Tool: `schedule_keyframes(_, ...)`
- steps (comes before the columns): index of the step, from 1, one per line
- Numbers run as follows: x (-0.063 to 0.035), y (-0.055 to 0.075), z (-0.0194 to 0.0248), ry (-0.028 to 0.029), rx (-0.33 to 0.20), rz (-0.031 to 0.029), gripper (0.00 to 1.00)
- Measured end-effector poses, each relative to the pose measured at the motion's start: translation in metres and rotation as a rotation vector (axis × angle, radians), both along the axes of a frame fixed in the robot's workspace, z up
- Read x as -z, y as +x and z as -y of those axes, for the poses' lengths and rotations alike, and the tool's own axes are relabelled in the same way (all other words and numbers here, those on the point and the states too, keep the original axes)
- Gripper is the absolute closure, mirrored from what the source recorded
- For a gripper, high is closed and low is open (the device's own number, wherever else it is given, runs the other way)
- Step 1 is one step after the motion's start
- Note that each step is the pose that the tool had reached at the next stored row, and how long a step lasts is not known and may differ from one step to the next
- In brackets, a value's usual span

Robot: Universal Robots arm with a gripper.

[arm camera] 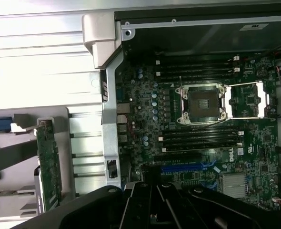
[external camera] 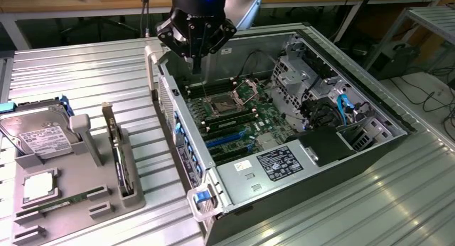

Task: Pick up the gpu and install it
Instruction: 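Reach for the gpu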

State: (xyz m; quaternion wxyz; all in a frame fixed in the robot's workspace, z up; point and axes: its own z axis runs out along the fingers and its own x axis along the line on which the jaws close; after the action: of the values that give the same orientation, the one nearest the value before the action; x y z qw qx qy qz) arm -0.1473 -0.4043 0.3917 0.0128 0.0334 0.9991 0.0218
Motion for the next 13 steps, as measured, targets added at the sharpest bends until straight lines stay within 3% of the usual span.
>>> schedule_keyframes(13, 0.0011, -0.0094, 0.0039, 0.0001, 0.0, 0.0001, 0.89)
